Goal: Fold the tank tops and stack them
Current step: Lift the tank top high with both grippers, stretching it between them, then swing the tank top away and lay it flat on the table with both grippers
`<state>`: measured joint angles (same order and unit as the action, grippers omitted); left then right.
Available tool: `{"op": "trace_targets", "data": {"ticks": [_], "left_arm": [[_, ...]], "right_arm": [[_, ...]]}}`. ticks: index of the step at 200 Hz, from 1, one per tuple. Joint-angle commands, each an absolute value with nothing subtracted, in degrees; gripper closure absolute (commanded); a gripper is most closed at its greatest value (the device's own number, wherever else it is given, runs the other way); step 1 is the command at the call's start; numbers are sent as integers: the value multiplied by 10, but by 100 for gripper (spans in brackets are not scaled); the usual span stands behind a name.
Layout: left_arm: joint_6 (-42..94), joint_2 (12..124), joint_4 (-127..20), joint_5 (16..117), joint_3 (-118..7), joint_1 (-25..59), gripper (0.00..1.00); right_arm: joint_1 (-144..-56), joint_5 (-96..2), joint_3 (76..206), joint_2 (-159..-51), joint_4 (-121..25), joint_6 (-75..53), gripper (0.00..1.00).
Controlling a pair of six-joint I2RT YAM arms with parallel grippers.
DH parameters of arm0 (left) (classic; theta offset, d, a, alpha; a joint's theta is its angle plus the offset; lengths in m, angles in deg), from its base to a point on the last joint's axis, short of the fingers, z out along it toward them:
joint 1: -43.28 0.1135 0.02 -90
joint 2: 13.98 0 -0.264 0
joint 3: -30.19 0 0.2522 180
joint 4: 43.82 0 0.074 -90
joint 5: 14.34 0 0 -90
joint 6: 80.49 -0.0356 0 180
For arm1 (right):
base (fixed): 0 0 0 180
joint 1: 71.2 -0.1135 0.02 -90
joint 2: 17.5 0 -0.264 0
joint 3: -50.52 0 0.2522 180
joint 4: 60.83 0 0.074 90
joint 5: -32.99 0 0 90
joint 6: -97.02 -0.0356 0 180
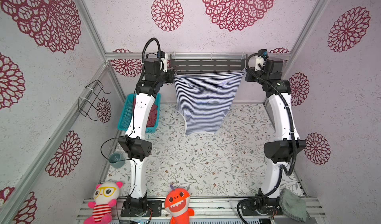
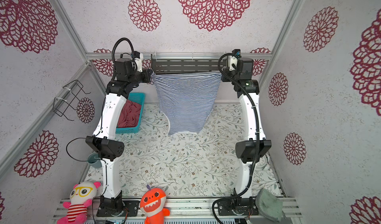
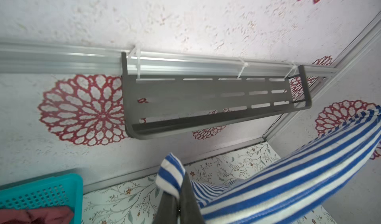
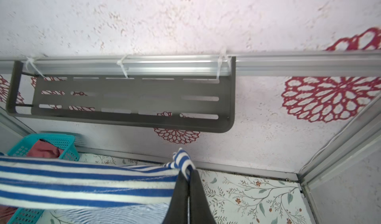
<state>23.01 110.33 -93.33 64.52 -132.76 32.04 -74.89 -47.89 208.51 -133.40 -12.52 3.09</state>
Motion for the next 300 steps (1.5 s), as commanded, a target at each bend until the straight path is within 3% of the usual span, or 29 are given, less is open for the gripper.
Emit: {"op": "trace_targets", "data": {"ticks": [1, 37, 74, 106, 166, 211, 269, 300], "left_arm": [[222, 1011, -813, 634, -1257, 326, 100], [210, 915, -785, 642, -1060, 324, 100], [181, 758, -755, 707, -834, 284, 100], [177, 629, -778, 752, -742, 236, 100], [106, 501, -964, 870, -790, 77, 100], [143, 425, -1029, 882, -794, 27, 100], [160, 438, -1086, 917, -801, 37, 100], [196, 511, -1037, 775, -750, 181, 100]], "right_arm": [[-737, -449, 2003, -1238, -208, 47, 100], [-735, -431, 1765, -1119, -296, 72, 100], [-737, -433, 1725, -1049, -200, 73, 100], [-753, -447, 1671, -943, -150, 51, 100], [-784, -486, 1627, -776, -23, 11, 100], [-784, -495, 1666, -728, 94, 15, 100], [-784, -522, 1682, -745, 136, -2, 100], [-784, -536, 1582, -780, 50, -15, 100]]}}
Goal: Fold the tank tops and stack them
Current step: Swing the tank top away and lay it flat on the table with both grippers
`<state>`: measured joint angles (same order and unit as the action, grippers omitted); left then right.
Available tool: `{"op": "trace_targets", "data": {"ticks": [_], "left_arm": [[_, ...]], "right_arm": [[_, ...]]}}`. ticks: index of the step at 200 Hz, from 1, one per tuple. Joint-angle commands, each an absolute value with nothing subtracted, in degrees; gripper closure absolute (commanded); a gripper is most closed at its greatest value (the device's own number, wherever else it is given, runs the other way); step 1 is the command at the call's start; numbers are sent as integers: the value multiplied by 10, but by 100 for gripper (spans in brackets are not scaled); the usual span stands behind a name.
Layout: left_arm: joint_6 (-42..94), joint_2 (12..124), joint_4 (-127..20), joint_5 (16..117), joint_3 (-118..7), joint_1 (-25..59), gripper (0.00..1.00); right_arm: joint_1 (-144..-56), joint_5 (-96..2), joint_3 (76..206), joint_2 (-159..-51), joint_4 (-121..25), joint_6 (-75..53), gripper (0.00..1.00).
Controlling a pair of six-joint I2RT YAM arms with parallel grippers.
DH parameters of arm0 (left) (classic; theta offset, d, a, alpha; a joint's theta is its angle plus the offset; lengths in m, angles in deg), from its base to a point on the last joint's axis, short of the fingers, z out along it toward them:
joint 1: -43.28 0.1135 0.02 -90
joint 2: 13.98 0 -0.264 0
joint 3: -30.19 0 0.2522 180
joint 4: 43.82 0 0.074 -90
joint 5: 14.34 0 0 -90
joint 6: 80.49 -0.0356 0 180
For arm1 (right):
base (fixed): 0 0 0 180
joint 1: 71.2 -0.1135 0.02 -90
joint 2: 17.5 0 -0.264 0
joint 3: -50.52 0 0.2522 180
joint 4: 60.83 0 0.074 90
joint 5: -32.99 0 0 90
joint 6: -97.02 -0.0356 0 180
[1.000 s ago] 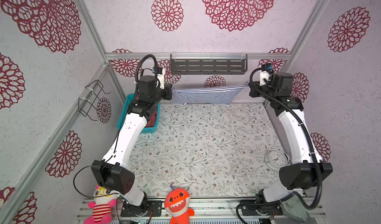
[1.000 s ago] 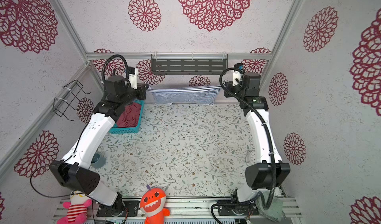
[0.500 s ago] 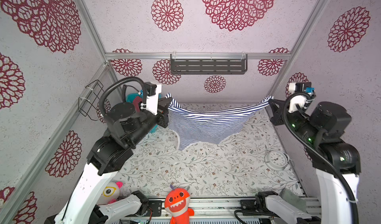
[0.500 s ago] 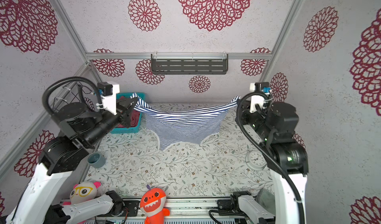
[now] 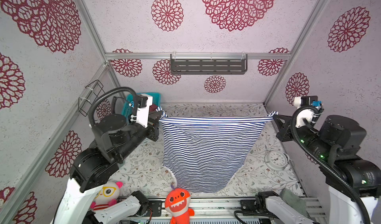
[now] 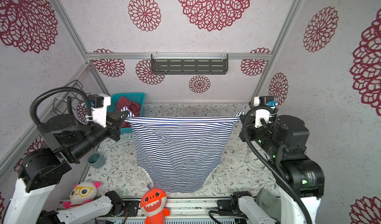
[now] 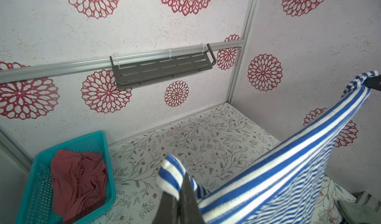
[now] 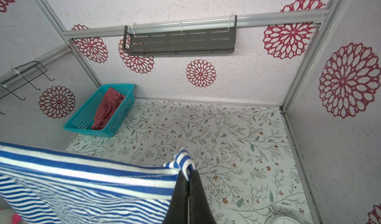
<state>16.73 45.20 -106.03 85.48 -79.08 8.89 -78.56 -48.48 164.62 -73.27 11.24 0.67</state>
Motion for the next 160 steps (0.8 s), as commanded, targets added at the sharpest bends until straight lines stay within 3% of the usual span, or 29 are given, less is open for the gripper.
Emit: {"op": "trace_targets", "data": {"ticks": [1, 56, 99, 104, 112, 121, 126, 133, 136, 143, 160], "left_arm": [[197, 513, -1033, 772, -747, 185, 100], [209, 758, -909, 726, -735, 277, 100], [208, 1066, -904, 710, -983, 301, 100], [205, 1101, -912, 709, -1029, 303, 87], [200, 1158, -931, 715, -1112, 307, 57], [192, 1215, -960, 726, -1203, 311, 33], [189, 1244, -979, 733, -1261, 313, 22], [190, 1274, -1006, 743, -1328, 315, 12], [190, 1282, -1017, 747, -1350, 317, 10], [193, 1289, -1035, 752, -1381, 318, 7], [209, 1231, -1025, 773, -1303, 315, 7]], "right_arm": [[-784, -536, 1578, -781, 46, -16, 100], [-783, -529, 1432, -906, -200, -55, 100], [-774, -524, 1447, -1091, -376, -73, 100], [-772, -526, 1461, -1116, -393, -76, 100], [-766, -518, 1489, -1157, -418, -76, 100], [-760, -515, 1530, -1202, -439, -77, 76], [-757, -518, 1555, -1225, -436, -74, 50], [-755, -530, 1607, -1256, -409, -67, 22], [-754, -534, 1630, -1268, -390, -64, 14], [-755, -545, 1680, -1291, -344, -53, 6], [-756, -538, 1703, -1289, -297, -44, 6]]}}
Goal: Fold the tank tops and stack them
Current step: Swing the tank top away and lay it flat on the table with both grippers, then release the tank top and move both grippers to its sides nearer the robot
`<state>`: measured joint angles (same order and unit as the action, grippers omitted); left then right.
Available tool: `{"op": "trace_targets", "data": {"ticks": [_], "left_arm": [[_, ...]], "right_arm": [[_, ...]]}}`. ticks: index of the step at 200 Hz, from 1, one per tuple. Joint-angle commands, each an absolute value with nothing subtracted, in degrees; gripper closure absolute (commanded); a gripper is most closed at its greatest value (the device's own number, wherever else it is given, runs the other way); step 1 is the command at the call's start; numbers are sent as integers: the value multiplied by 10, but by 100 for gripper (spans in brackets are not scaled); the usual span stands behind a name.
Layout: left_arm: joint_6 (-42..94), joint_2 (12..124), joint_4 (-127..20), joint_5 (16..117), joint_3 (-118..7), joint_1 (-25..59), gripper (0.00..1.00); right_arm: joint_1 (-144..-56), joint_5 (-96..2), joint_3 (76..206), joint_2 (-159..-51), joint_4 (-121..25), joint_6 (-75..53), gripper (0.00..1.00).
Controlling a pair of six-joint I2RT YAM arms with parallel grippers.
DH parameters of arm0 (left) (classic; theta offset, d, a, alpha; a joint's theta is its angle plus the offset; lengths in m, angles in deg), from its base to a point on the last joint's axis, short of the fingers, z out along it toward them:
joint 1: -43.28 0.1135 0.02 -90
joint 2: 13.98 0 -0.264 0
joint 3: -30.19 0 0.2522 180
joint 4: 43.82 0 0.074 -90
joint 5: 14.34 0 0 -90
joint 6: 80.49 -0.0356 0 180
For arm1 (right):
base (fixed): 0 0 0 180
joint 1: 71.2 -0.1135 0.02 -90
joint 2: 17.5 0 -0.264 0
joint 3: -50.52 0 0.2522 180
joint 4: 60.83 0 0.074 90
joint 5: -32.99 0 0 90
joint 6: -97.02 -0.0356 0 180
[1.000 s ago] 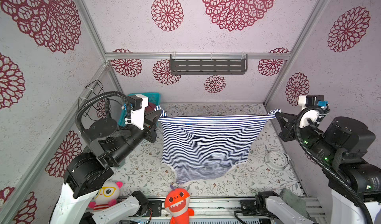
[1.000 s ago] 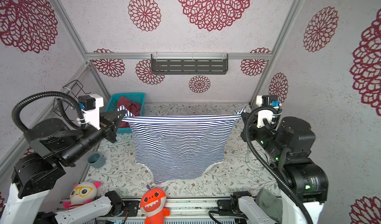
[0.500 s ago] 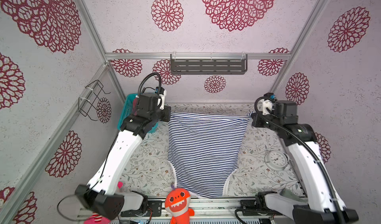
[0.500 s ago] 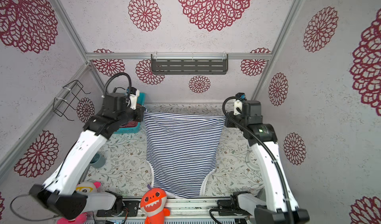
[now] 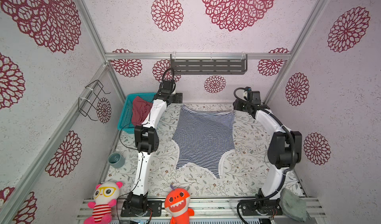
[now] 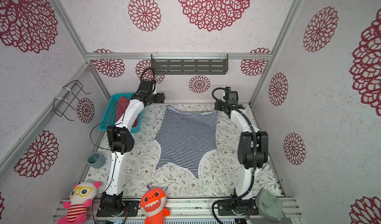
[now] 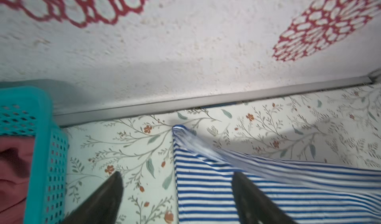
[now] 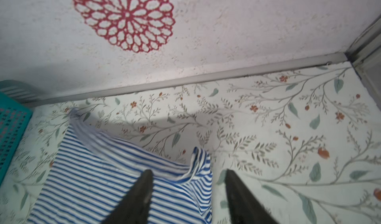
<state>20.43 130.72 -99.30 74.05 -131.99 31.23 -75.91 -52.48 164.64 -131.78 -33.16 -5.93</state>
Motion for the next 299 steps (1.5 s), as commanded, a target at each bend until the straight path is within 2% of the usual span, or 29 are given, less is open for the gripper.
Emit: {"op": "trace_targets", "data": {"ticks": [1, 24, 40, 62, 85, 94, 129, 157, 184, 212, 242, 261, 279, 299], "left_arm": [[210, 1228, -1022, 774, -1292, 315, 7], [262, 1069, -897, 774, -993, 296, 19], [301, 1013, -846, 771, -857, 274, 25], [336, 1010, -833, 768, -781, 242, 32], [365, 1041, -826, 773, -759, 220, 38], [378, 1058, -818, 768, -757, 221, 39], [409, 1144, -808, 759, -808, 233, 47], [425, 1229, -859, 748, -895, 232, 50], [441, 1283, -844, 734, -936, 225, 52], [448, 1371, -898, 703, -1071, 225, 52], [455, 1468, -965, 652, -1253, 224, 53], [456, 1506, -973, 620, -1336, 226, 52], [454, 1500, -948, 592, -1350, 234, 51], [421, 1431, -950, 604, -1311, 238, 46]], "right_arm": [[-757, -538, 1700, -1287, -297, -44, 6], [-769, -535, 1574, -1219, -301, -51, 12], [-784, -531, 1483, -1186, -298, -50, 21], [-811, -529, 1394, -1172, -302, -49, 38], [-839, -546, 1345, -1181, -319, -44, 56], [-842, -544, 1334, -1193, -329, -49, 61], [-849, -549, 1312, -1238, -362, -67, 69], [-854, -584, 1285, -1241, -376, -94, 79], [-860, -591, 1243, -1223, -371, -131, 80], [-886, -585, 1162, -1182, -367, -176, 84], [-946, -559, 1066, -1116, -347, -257, 83], [-1027, -501, 1017, -1068, -366, -327, 82], [-1096, -491, 1034, -1028, -343, -346, 76], [-1092, -548, 1100, -999, -258, -297, 69]]}}
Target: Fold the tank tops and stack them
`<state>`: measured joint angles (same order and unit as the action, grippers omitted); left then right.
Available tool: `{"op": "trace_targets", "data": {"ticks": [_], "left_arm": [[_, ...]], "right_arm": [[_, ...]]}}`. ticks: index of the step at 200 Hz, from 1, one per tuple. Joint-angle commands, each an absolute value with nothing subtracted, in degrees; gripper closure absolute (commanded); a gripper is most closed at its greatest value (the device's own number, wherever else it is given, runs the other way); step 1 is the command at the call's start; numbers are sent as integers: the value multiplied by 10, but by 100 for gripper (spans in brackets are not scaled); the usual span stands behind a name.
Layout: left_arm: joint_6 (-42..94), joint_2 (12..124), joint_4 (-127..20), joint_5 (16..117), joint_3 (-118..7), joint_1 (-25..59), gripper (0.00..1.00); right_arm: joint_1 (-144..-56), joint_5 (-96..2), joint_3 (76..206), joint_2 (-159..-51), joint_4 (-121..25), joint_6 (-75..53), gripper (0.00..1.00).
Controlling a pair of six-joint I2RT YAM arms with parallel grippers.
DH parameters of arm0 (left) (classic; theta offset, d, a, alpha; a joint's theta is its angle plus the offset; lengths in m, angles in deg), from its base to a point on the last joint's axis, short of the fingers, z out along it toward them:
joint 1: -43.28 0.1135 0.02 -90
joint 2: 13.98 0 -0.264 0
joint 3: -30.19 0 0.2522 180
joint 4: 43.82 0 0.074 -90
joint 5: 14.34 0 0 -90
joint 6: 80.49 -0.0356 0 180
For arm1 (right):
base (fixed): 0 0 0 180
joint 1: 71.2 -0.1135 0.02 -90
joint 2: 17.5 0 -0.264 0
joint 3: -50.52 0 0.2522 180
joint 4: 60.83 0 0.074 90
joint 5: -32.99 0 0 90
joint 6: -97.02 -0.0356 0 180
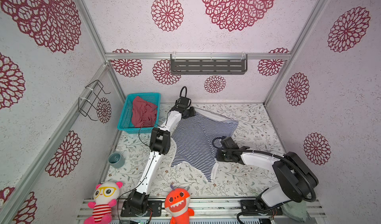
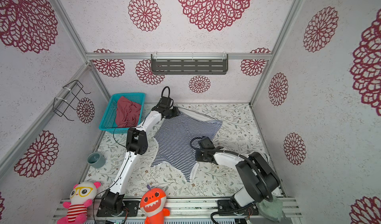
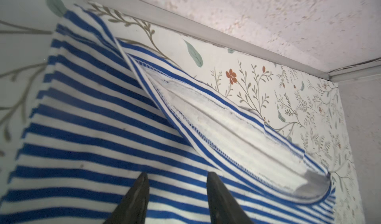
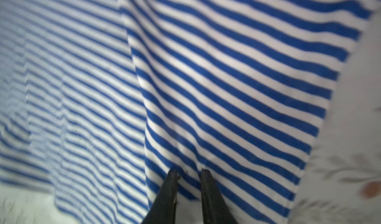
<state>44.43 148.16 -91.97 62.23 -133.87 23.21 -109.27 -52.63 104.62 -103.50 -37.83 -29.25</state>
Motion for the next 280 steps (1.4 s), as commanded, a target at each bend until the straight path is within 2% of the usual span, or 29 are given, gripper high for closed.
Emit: {"op": "trace_targets", "data": {"ticks": [1, 30, 42, 71, 102, 118, 142, 164, 183, 204, 233, 243, 253, 280], "left_arm": [[419, 1425, -950, 606, -1306, 238, 46], [365, 1222, -906, 701, -1103, 236, 30], [349, 1135, -903, 744, -1015, 236, 28], [383, 946, -870, 777, -749, 228, 33], [448, 829, -858, 792, -516, 205, 40], [484, 786, -855, 788, -436, 189, 42], [541, 742, -850, 792, -354, 159, 41], [581, 728, -840, 788, -312, 132, 40], [598, 743, -827, 786, -285, 119, 42], [605, 776, -802, 779, -272, 117, 50], [584, 831, -795, 795, -292, 120, 90], [569, 853, -796, 803, -305, 127, 100], [551, 875, -796, 802, -325, 139, 100], [476, 929, -826, 807, -415, 177, 100]], "right_arm": [[-1091, -552, 1103, -998, -255, -294, 69], [-1030, -585, 1192, -1026, -205, -209, 62], [-999, -597, 1223, -1048, -200, -178, 58], [-922, -612, 1300, -1125, -238, -93, 56], [-882, -631, 1432, -1248, -252, 19, 54], [-866, -631, 1495, -1310, -252, 51, 42], [-841, -628, 1576, -1386, -230, 65, 37], [-820, -617, 1617, -1429, -217, 61, 36], [-806, -607, 1631, -1447, -207, 46, 46], [-791, -596, 1618, -1445, -210, 30, 64], [-770, -597, 1582, -1430, -211, 11, 91], [-759, -600, 1563, -1421, -211, 1, 97], [-747, -598, 1540, -1407, -209, -11, 100], [-716, -610, 1449, -1343, -201, -46, 100]]}}
